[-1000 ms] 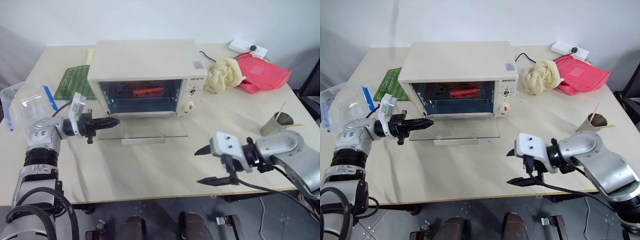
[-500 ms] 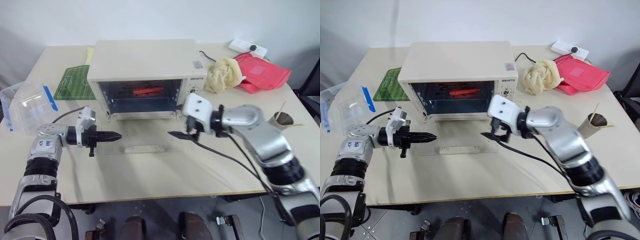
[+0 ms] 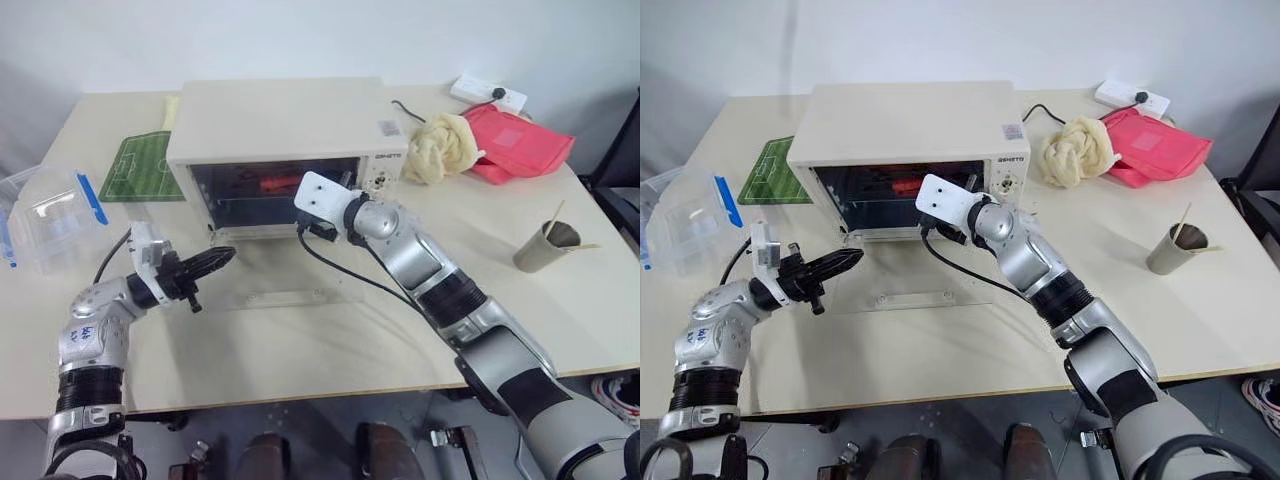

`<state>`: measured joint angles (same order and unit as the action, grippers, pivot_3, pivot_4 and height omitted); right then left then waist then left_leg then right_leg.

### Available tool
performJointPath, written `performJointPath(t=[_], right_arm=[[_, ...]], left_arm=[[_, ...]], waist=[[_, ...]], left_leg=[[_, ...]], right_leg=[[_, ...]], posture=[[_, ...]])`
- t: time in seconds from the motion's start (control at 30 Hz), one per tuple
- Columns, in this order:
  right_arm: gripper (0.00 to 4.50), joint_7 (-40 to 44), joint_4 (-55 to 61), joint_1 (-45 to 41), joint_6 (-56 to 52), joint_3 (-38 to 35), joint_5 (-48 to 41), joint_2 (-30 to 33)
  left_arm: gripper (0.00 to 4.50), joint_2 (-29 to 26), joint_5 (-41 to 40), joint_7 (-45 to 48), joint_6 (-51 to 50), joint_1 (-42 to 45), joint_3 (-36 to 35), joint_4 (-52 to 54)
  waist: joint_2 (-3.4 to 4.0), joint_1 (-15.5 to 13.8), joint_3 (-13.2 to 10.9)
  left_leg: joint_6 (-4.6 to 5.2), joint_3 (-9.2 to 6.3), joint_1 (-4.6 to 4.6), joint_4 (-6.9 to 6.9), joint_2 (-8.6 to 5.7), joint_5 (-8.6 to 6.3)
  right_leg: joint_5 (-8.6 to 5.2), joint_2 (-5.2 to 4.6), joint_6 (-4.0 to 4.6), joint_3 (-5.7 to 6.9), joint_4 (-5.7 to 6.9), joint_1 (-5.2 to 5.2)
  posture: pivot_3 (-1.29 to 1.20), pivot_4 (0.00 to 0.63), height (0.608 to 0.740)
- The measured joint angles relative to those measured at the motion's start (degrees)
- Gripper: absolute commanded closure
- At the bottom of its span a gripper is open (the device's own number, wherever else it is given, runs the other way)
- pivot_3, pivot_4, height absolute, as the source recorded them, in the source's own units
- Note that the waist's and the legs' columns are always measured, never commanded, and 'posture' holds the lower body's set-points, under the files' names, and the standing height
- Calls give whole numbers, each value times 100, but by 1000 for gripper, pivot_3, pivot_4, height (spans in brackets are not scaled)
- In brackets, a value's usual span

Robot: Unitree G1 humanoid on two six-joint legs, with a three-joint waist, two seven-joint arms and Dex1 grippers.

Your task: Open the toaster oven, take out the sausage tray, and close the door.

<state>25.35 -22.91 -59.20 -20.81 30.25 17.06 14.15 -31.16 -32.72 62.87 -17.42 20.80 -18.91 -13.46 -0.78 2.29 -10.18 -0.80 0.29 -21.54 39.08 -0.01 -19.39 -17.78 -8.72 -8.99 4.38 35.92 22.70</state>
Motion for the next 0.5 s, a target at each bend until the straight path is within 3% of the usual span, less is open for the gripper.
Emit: performJointPath(t=[0.4,0.5], right_arm=[[0,-289,-289,-76,214,242,1060,-434],[0,-391,-503,-175,212,266,1249,-570]], left_arm=[[46,206,-1453,-560,-891,-1067,-708,1396],[46,369,-1578,-856,-802,-1058,-970,1395]], waist=[[5,121,-1],[6,116,-1]], left_leg=[[-9,-46,10,-7,4,-2],[-9,-45,15,-4,4,-2]], right_leg=[[-2,4,5,-5,1,-1],[-2,4,7,-5,1,-7]], posture=[[0,150,740],[0,150,740]])
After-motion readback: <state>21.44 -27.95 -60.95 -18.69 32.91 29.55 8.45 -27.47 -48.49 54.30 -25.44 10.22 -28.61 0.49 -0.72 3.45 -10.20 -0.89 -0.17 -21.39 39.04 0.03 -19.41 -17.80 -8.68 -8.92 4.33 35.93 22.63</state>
